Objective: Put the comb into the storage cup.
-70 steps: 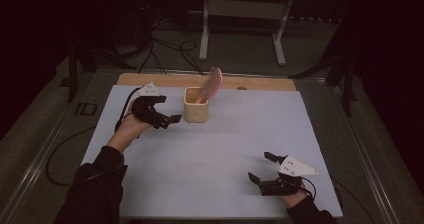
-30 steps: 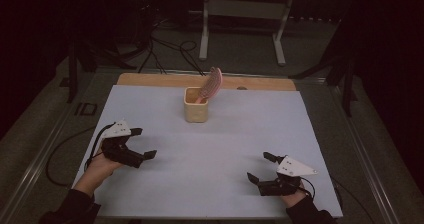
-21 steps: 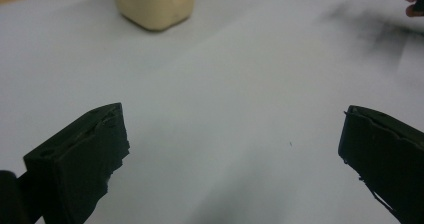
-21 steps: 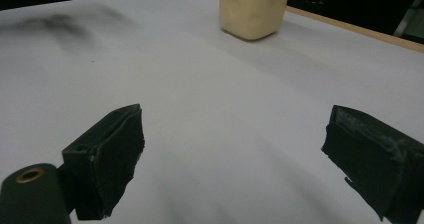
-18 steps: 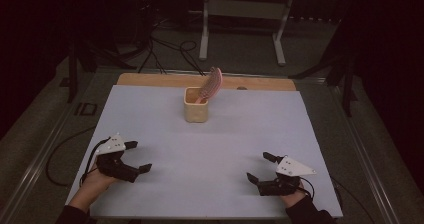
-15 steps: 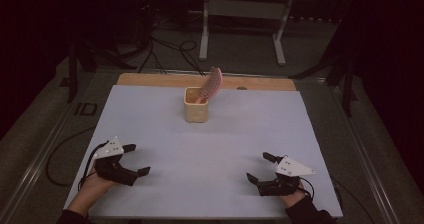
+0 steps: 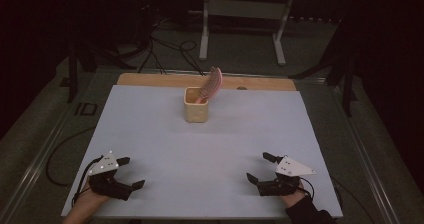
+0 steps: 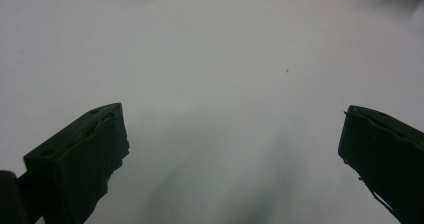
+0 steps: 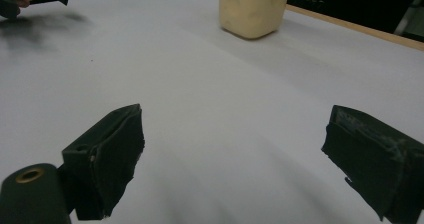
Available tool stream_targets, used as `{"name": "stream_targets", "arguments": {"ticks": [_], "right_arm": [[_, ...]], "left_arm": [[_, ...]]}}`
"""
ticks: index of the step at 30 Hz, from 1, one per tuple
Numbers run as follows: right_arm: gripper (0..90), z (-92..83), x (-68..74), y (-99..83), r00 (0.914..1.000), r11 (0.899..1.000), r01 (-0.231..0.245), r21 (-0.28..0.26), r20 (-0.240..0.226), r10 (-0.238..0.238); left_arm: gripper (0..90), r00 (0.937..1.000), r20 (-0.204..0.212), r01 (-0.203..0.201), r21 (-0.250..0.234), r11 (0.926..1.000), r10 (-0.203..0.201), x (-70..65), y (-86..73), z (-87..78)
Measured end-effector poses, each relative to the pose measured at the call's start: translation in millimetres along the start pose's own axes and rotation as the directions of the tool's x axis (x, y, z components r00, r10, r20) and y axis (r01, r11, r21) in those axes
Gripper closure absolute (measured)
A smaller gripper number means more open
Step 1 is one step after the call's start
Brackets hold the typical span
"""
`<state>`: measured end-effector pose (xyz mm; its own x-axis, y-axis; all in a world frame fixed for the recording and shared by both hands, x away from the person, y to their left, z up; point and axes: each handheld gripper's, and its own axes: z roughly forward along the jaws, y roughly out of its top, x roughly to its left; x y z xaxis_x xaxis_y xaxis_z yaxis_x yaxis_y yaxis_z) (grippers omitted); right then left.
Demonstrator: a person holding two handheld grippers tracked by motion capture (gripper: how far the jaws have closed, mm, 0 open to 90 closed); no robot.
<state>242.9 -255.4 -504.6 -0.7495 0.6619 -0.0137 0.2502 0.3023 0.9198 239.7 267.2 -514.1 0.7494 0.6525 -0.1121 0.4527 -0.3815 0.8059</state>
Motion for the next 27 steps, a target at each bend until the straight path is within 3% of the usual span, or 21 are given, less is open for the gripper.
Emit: {"name": "stream_targets", "arguments": {"ticks": [6,10,17,21,22,27], "right_arm": [[9.0,-0.7,-0.2,0.1,1.0000,1.000,0.000,-0.001,0.003,0.000],[9.0,-0.5,-0.8,0.0,1.0000,1.000,-0.004,-0.003,0.003,0.004],[9.0,0.1,0.4,-0.1,1.0000,1.000,0.006,0.003,-0.003,-0.006],[9.0,0.4,0.0,0.2,1.0000,1.000,0.009,0.000,-0.003,-0.009],[9.0,0.8,0.3,-0.4,1.0000,1.000,0.007,0.008,-0.003,-0.007],[9.0,1.0,0.6,-0.1,0.9999,1.000,0.009,0.005,-0.004,-0.009]], "left_arm": [[0.0,0.9990,-0.042,0.017,-0.003,0.9999,-0.017,-1.2,-13.1,-7.5],[0.0,0.9920,-0.126,0.007,0.007,1.0000,-0.006,-3.5,-20.8,-12.7],[0.0,0.9914,-0.126,0.029,-0.047,0.9985,-0.034,-3.7,-19.1,-20.1],[0.0,0.9913,-0.126,0.034,-0.053,0.9980,-0.041,-4.4,-17.8,-21.1],[0.0,0.9893,-0.135,0.050,-0.049,0.9976,-0.056,-4.3,-16.3,-20.2],[0.0,0.9843,-0.166,0.053,-0.044,0.9976,-0.060,-3.3,-15.6,-18.8]]}}
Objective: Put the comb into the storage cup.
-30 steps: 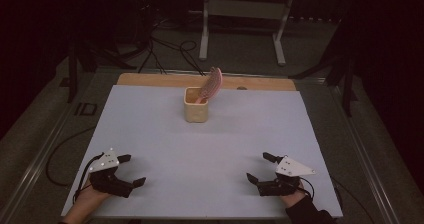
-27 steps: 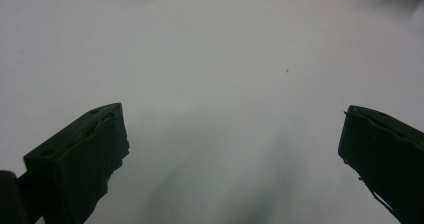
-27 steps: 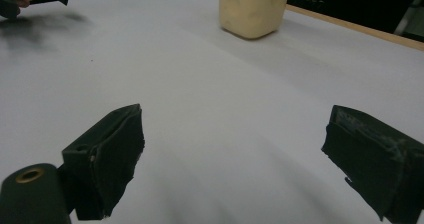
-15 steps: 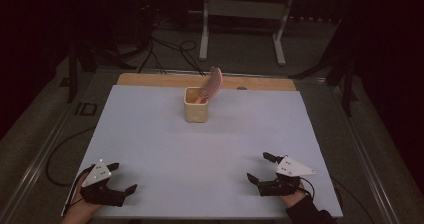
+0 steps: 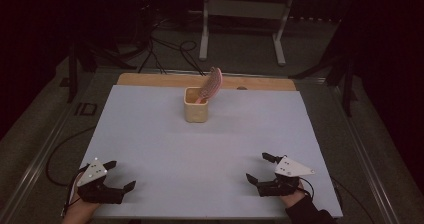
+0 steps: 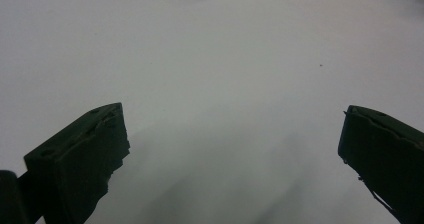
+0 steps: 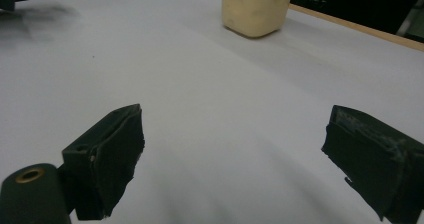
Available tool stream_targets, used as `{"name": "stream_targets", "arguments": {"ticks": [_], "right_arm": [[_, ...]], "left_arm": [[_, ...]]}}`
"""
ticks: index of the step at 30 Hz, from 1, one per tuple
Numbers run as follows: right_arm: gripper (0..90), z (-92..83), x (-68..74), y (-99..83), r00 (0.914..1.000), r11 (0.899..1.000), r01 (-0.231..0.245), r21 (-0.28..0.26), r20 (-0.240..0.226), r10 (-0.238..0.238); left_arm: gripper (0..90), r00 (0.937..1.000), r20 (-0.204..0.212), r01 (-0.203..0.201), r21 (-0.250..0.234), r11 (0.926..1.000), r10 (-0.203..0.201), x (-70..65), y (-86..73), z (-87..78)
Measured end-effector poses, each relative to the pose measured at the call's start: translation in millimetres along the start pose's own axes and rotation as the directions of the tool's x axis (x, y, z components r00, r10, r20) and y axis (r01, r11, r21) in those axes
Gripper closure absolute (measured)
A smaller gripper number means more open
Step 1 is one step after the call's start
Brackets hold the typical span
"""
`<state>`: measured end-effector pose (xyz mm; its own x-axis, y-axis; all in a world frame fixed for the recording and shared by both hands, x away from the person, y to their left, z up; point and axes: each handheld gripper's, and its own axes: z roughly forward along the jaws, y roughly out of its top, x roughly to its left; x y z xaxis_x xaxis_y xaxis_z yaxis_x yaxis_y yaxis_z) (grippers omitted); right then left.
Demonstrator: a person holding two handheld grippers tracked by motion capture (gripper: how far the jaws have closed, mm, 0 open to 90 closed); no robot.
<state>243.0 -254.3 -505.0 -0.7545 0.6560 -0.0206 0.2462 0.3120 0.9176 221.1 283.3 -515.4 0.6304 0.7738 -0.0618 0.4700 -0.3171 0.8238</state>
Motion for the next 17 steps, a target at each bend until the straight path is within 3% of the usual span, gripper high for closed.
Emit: {"name": "stream_targets", "arguments": {"ticks": [17], "right_arm": [[9.0,2.1,0.0,-0.2,1.0000,1.000,-0.001,0.006,-0.003,0.001]], "left_arm": [[0.0,0.9999,-0.005,0.014,0.005,0.9999,-0.014,1.2,-0.1,1.9]]}}
